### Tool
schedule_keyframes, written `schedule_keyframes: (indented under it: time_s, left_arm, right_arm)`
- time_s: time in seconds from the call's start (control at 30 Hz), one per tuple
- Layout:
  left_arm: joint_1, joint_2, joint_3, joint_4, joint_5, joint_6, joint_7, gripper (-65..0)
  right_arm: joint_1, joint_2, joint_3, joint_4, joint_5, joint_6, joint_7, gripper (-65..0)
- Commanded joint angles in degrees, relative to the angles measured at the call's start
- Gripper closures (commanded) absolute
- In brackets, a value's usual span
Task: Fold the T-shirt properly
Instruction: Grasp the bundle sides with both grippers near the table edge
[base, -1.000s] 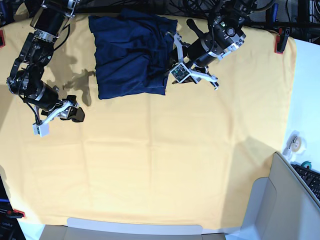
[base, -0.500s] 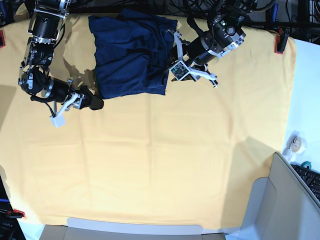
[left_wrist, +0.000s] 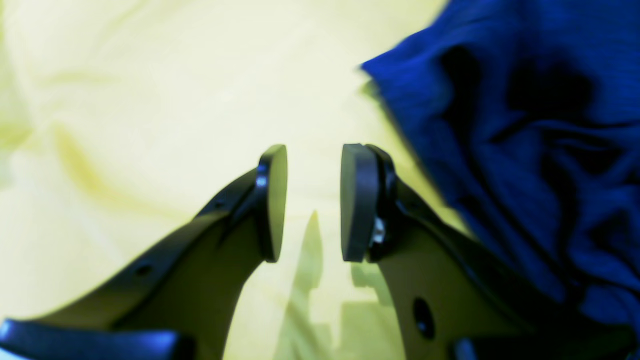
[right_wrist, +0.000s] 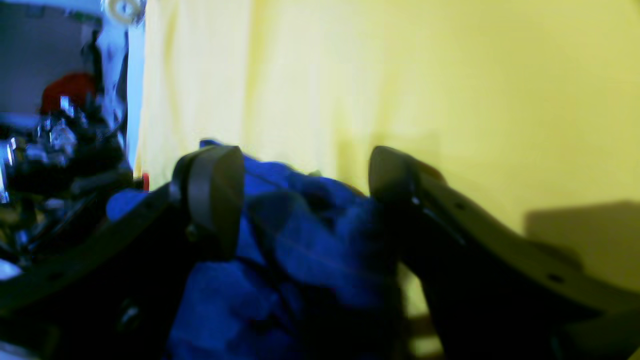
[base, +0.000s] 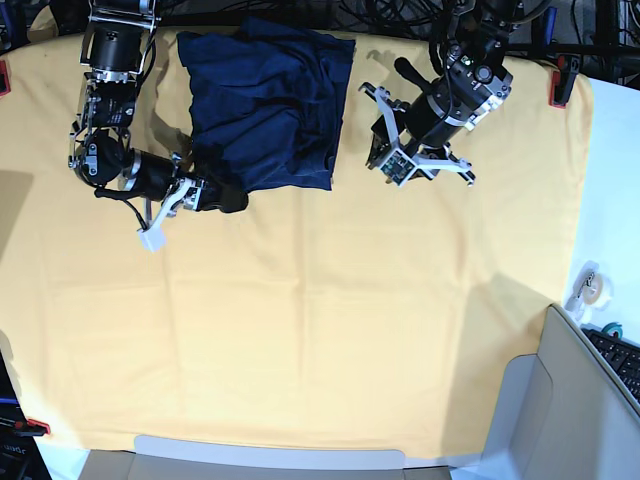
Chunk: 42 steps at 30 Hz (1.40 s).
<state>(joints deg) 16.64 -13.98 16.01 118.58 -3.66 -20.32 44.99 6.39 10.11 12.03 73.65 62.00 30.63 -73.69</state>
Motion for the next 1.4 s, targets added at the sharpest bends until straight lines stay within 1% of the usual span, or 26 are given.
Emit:
schedule_keyframes:
  time_s: [0.0,0.03,0.07,0.1,0.13,0.2,0.23,0.3,0.37,0.43,0.5,0.6,0.7,0.77,0.9,0.97,1.07,1.13,1.2,1.3,1.37]
  left_arm:
    - [-0.1,0.0,-0.6,1.0,-0.5,0.1,0.8,-18.5]
    - [0.4,0.0,-1.1,1.0,-0.5,0.1,2.7,-18.5]
    - [0.8,0.0,-1.2,1.0,-0.6,0.1,3.8,-18.5]
    - [1.0,0.0,-1.1,1.0,-0.6,0.0,4.9,-18.5]
    - [1.1,0.0,-0.9,1.0,-0.6,0.0,6.1,-18.5]
    - [1.9,0.1,-0.9,1.1,-1.1,-0.3,7.5,-19.5]
    - [2.4,0.1,-1.1,1.1,-2.3,-1.3,8.3,-20.7]
    - [2.7,0.1,-1.3,1.1,-5.5,-4.4,11.3,-23.6]
    - [2.7,0.0,-2.3,1.1,-10.2,-6.8,14.7,-25.6]
    - [2.6,0.0,-4.4,1.1,-14.8,-8.8,17.5,-25.7]
    - [2.5,0.0,-8.0,1.1,-21.4,-10.8,21.4,-25.7]
    - [0.5,0.1,-15.0,0.9,-32.1,-11.5,28.4,-26.0]
    - [-1.5,0.1,-19.9,-0.7,-41.8,-11.6,34.7,-26.0]
    - [-1.7,0.1,-21.4,-2.3,-47.1,-11.6,35.0,-26.3]
    - [-1.5,0.0,-21.2,-7.1,-53.3,-11.6,35.0,-28.5]
    - [-1.4,0.0,-20.6,-10.1,-55.3,-11.6,35.0,-28.5]
    - [-1.4,-0.1,-17.4,-14.1,-58.0,-11.6,35.0,-28.8]
    - [-1.4,-0.1,-15.0,-15.3,-59.8,-11.6,35.0,-30.7]
    - [-1.1,-0.1,-11.9,-15.4,-61.1,-11.6,35.0,-33.9]
    - [0.0,-0.1,-10.3,-15.4,-61.7,-11.6,35.0,-37.1]
    - [0.2,0.0,-10.3,-15.4,-61.7,-11.6,35.0,-37.8]
  right_arm:
    - [0.2,0.2,-1.0,0.2,-1.6,0.3,-2.2,-38.0]
    - [0.2,0.2,-1.5,0.2,-1.6,0.3,-2.2,-34.8]
    - [0.2,0.2,-1.9,0.2,-1.6,0.3,-2.2,-30.3]
    - [0.2,0.2,-2.1,0.2,-1.6,0.3,-2.2,-24.0]
    - [0.4,0.2,-2.3,0.1,-1.8,0.3,-2.1,-15.8]
    - [0.5,0.2,-2.4,0.2,-3.2,0.2,-2.1,-2.1]
    - [0.6,0.2,-2.4,0.3,-4.5,0.2,-2.1,0.0]
    - [0.7,0.2,-2.3,0.3,-6.0,0.2,-2.0,0.0]
    - [0.8,0.2,-2.3,0.3,-6.6,0.2,-2.0,-3.0]
    - [0.8,0.2,-2.1,0.3,-6.6,0.2,-2.0,-3.9]
    - [0.8,0.2,-1.8,0.3,-6.6,0.2,-2.0,-3.9]
    - [0.8,0.2,-2.2,0.3,-6.6,0.1,-0.5,-3.9]
    - [0.6,0.2,-2.2,0.3,-6.6,0.1,0.2,-4.0]
    - [0.5,0.2,-2.2,0.3,-6.6,0.1,0.2,-4.0]
    - [0.6,0.2,-2.2,0.3,-6.6,0.1,0.2,-4.2]
    - [0.7,0.2,-2.2,0.3,-6.6,0.1,0.2,-4.2]
    - [0.7,0.2,-2.2,0.3,-6.6,0.1,0.2,-4.2]
    - [0.6,0.2,-2.2,0.3,-6.6,0.1,0.2,-4.2]
    - [0.6,0.2,-2.2,0.3,-6.6,0.1,0.2,-4.2]
    - [0.6,0.2,-2.2,0.3,-6.6,0.0,0.2,-4.2]
    - [0.6,0.2,-2.2,0.3,-6.6,0.0,0.3,-4.2]
